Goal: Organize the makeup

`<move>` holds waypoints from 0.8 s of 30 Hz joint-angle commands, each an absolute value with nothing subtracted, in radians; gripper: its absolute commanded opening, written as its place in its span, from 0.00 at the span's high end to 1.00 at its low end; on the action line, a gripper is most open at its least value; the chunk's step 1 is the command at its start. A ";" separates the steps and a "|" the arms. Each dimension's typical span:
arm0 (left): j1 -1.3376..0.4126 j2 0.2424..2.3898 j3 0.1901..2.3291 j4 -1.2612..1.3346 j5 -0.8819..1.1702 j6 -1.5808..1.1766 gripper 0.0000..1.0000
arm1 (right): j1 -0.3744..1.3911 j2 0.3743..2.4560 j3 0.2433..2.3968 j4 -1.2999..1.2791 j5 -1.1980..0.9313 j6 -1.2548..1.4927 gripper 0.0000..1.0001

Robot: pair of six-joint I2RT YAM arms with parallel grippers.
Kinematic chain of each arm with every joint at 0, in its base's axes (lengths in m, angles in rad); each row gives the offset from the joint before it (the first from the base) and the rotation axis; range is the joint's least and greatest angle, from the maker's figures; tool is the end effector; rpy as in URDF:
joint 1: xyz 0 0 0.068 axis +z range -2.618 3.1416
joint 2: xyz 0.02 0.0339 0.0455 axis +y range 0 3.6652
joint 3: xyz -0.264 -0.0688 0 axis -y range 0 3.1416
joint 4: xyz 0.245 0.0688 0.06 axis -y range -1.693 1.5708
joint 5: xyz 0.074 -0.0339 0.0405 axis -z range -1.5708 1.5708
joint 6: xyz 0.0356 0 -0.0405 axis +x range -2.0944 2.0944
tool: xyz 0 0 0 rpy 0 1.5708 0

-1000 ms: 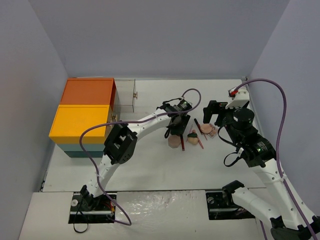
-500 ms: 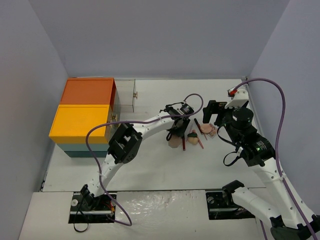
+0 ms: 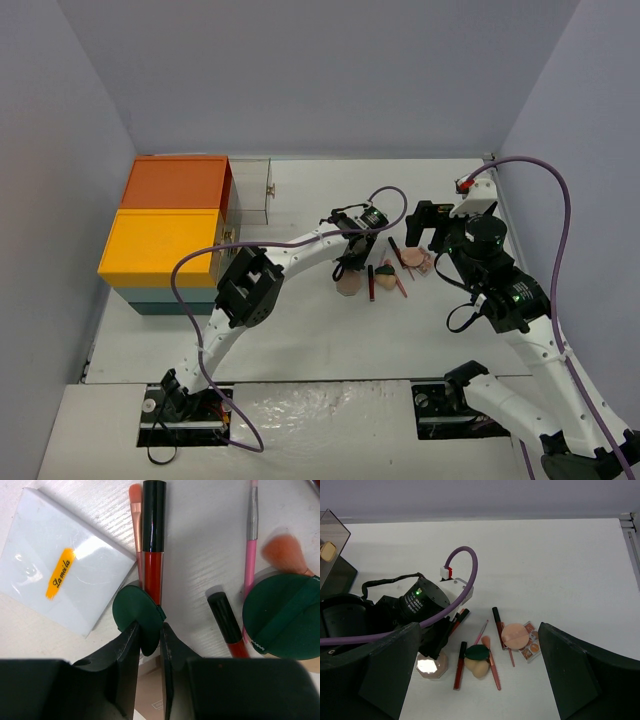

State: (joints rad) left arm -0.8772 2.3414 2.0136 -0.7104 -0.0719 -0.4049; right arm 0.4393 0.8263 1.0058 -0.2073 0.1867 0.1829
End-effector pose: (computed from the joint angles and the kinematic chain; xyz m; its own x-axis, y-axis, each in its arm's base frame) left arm 0.3285 -0.3911 0.1865 -0.7992 0.3466 -0.4911 0.4666 0.8728 -0.1431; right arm 0.1661 0.0707 0.4074 -0.0702 0.1645 -0.9839 -0.2412 0.9542 0.1767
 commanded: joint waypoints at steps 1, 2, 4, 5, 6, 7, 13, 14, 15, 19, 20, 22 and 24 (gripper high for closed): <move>-0.879 2.225 2.058 -0.727 -0.067 -0.396 0.98 | 0.442 0.845 1.017 -0.156 0.190 0.181 0.00; -0.879 2.219 2.059 -0.727 -0.064 -0.396 0.98 | 0.442 0.846 1.018 -0.156 0.189 0.180 0.00; -0.879 2.214 2.057 -0.730 -0.062 -0.394 0.99 | 0.442 0.850 1.019 -0.156 0.188 0.178 0.00; -0.878 2.216 2.062 -0.737 -0.064 -0.393 1.00 | 0.442 0.852 1.020 -0.156 0.184 0.180 0.00; -0.878 2.217 2.068 -0.744 -0.064 -0.392 1.00 | 0.442 0.853 1.021 -0.156 0.181 0.180 0.00; -0.879 2.217 2.072 -0.751 -0.064 -0.390 1.00 | 0.442 0.854 1.022 -0.155 0.180 0.179 0.00; -0.879 2.228 2.065 -0.735 -0.072 -0.380 1.00 | 0.442 0.854 1.019 -0.155 0.172 0.183 0.00; -0.879 2.238 2.064 -0.731 -0.074 -0.379 1.00 | 0.442 0.854 1.019 -0.156 0.169 0.183 0.00; -0.879 2.249 2.064 -0.728 -0.075 -0.378 1.00 | 0.442 0.853 1.019 -0.156 0.167 0.184 0.00; -0.879 2.277 2.075 -0.723 -0.074 -0.374 0.97 | 0.442 0.852 1.021 -0.158 0.166 0.180 0.00; -0.878 2.279 2.075 -0.720 -0.075 -0.374 0.96 | 0.442 0.851 1.022 -0.160 0.166 0.179 0.00; -0.877 2.283 2.074 -0.718 -0.077 -0.369 0.91 | 0.442 0.849 1.023 -0.163 0.167 0.178 0.00; -0.877 2.290 2.077 -0.722 -0.077 -0.363 0.85 | 0.442 0.849 1.023 -0.164 0.167 0.178 0.00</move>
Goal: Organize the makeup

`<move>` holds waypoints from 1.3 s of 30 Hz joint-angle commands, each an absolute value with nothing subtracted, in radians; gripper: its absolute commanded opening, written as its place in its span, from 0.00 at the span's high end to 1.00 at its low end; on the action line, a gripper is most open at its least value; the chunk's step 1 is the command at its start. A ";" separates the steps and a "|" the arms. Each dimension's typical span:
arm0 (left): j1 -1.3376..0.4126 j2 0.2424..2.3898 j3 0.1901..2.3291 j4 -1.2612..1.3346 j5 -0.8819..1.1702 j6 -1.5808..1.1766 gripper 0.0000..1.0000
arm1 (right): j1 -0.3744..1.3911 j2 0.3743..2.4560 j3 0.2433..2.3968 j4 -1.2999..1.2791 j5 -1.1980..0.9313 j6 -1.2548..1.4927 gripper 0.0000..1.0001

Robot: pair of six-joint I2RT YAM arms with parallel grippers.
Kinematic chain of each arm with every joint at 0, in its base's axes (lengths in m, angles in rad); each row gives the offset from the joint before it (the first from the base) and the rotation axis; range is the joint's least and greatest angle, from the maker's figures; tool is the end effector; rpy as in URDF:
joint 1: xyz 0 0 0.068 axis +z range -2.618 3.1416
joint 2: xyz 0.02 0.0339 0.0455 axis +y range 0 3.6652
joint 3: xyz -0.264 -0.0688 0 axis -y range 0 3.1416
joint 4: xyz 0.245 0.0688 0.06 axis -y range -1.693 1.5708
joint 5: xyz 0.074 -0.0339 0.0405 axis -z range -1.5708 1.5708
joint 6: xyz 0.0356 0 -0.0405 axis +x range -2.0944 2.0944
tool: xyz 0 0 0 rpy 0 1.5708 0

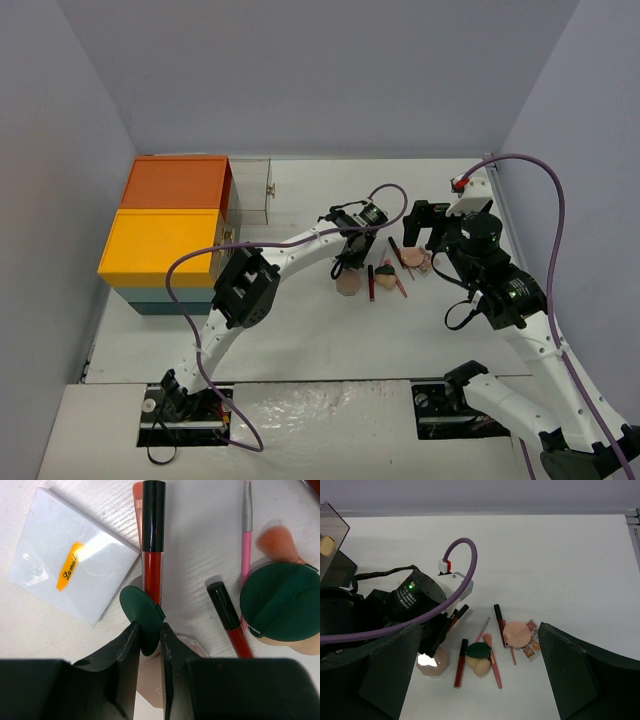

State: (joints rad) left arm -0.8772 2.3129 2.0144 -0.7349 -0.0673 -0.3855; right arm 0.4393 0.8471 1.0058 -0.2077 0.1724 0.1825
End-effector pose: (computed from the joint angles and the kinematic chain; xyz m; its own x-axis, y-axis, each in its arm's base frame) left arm 0.3255 -0.3878 0.1993 -0.7891 0.3623 -0.4961 0.4840 0.8640 -0.1390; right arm 0.1715 0.0738 0.4040 -0.0915 0.1546 -0.9837 -0.2515 0.9523 0.1730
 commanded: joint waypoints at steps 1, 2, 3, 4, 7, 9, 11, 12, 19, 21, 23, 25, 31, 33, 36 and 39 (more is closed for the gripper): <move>-0.877 2.293 2.080 -0.726 -0.077 -0.361 0.83 | 0.442 0.850 1.023 -0.163 0.168 0.178 0.00; -0.877 2.296 2.082 -0.732 -0.077 -0.359 0.82 | 0.442 0.850 1.023 -0.163 0.168 0.178 0.00; -0.877 2.299 2.085 -0.739 -0.077 -0.356 0.81 | 0.442 0.851 1.023 -0.163 0.166 0.179 0.00; -0.877 2.297 2.083 -0.741 -0.077 -0.355 0.80 | 0.442 0.852 1.025 -0.163 0.166 0.179 0.00; -0.877 2.286 2.067 -0.743 -0.078 -0.350 0.73 | 0.442 0.853 1.026 -0.163 0.167 0.178 0.00; -0.877 2.279 2.056 -0.739 -0.077 -0.346 0.70 | 0.442 0.855 1.028 -0.163 0.165 0.176 0.00; -0.877 2.275 2.051 -0.738 -0.075 -0.344 0.68 | 0.442 0.857 1.026 -0.163 0.164 0.176 0.00; -0.876 2.276 2.051 -0.739 -0.075 -0.344 0.68 | 0.442 0.859 1.026 -0.164 0.162 0.176 0.00; -0.876 2.258 2.056 -0.741 -0.083 -0.341 0.77 | 0.442 0.853 1.023 -0.164 0.157 0.178 0.00; -0.874 2.261 2.059 -0.743 -0.081 -0.341 0.83 | 0.442 0.853 1.022 -0.164 0.158 0.178 0.00; -0.873 2.263 2.062 -0.747 -0.081 -0.341 0.88 | 0.442 0.851 1.022 -0.164 0.156 0.179 0.00; -0.873 2.260 2.062 -0.750 -0.081 -0.341 0.94 | 0.442 0.852 1.022 -0.163 0.155 0.179 0.00; -0.873 2.223 2.092 -0.776 -0.093 -0.322 1.00 | 0.442 0.853 1.023 -0.164 0.152 0.181 0.00; -0.873 2.189 2.110 -0.792 -0.107 -0.311 1.00 | 0.442 0.852 1.027 -0.163 0.153 0.179 0.00; -0.873 2.128 2.140 -0.819 -0.124 -0.297 1.00 | 0.442 0.853 1.029 -0.164 0.155 0.180 0.00; -0.873 2.043 2.166 -0.838 -0.150 -0.283 1.00 | 0.442 0.853 1.028 -0.164 0.162 0.185 0.00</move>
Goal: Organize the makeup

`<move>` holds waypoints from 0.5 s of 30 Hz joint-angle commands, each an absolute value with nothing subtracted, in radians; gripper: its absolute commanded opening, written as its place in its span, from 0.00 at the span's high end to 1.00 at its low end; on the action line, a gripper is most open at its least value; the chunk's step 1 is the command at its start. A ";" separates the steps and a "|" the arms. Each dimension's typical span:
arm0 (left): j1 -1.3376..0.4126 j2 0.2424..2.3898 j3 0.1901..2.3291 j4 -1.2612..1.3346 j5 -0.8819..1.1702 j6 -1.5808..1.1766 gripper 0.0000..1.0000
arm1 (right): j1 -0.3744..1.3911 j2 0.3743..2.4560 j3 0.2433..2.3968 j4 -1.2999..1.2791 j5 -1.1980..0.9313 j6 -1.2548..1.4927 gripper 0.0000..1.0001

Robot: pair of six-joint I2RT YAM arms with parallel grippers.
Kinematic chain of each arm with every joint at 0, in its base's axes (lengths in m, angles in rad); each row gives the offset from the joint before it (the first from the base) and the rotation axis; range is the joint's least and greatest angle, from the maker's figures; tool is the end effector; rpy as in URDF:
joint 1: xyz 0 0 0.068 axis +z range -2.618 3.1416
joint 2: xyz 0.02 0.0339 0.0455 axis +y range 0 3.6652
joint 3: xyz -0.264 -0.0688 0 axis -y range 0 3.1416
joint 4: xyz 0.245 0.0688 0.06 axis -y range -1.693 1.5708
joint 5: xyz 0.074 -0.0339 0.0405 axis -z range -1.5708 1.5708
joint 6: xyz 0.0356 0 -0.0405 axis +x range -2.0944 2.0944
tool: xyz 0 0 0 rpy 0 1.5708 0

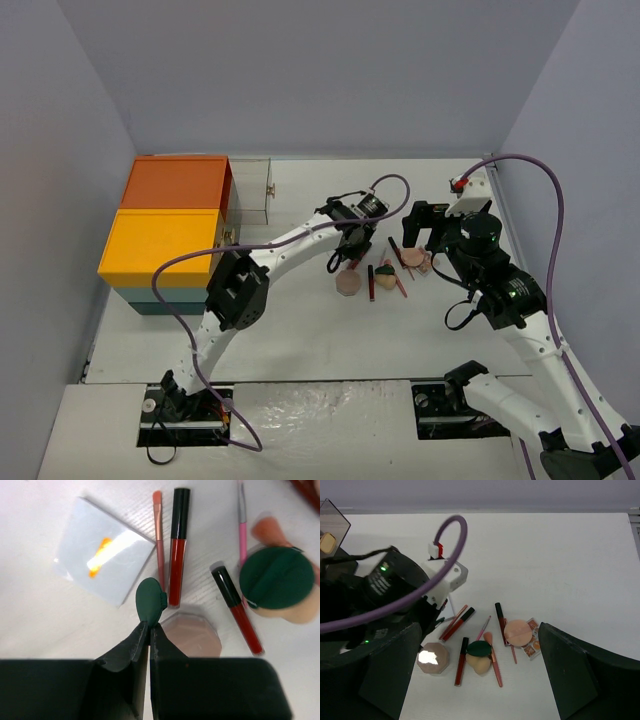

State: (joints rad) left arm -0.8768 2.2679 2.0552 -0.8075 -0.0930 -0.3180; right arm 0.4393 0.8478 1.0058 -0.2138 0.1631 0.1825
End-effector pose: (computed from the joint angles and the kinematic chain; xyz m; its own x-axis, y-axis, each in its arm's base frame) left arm 0.3216 -0.3814 0.2296 -0.7474 0.4114 -0.5217 0.5271 0.8452 -0.0884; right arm 0.1715 0.0742 0.4032 -0.0992 0.1513 -0.9835 -0.2592 0.9503 0.1723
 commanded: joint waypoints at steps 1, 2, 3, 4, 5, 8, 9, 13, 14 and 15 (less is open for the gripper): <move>-0.873 2.022 2.178 -0.846 -0.160 -0.279 1.00 | 0.442 0.855 1.029 -0.164 0.165 0.189 0.00; -0.873 2.001 2.191 -0.855 -0.171 -0.276 1.00 | 0.442 0.858 1.029 -0.164 0.167 0.192 0.00; -0.870 1.976 2.220 -0.876 -0.191 -0.272 1.00 | 0.442 0.859 1.029 -0.164 0.166 0.190 0.00; -0.863 1.960 2.240 -0.896 -0.207 -0.270 1.00 | 0.442 0.862 1.031 -0.164 0.163 0.190 0.00; -0.855 1.945 2.258 -0.916 -0.223 -0.268 1.00 | 0.442 0.866 1.033 -0.164 0.161 0.190 0.00; -0.816 1.906 2.321 -0.968 -0.261 -0.265 1.00 | 0.442 0.877 1.038 -0.164 0.149 0.190 0.00; -0.791 1.892 2.335 -0.982 -0.261 -0.265 1.00 | 0.442 0.879 1.039 -0.164 0.146 0.190 0.00; -0.671 1.844 2.344 -0.993 -0.226 -0.270 1.00 | 0.442 0.888 1.039 -0.164 0.135 0.189 0.00; -0.653 1.836 2.336 -0.991 -0.212 -0.271 0.98 | 0.442 0.890 1.039 -0.164 0.132 0.188 0.00; -0.622 1.831 2.331 -0.990 -0.204 -0.269 0.97 | 0.442 0.891 1.038 -0.164 0.129 0.188 0.00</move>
State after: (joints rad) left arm -0.7300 1.8713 2.3266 -0.9436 -0.2030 -0.2811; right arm 0.4393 0.8803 1.0058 -0.2142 0.1483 0.1833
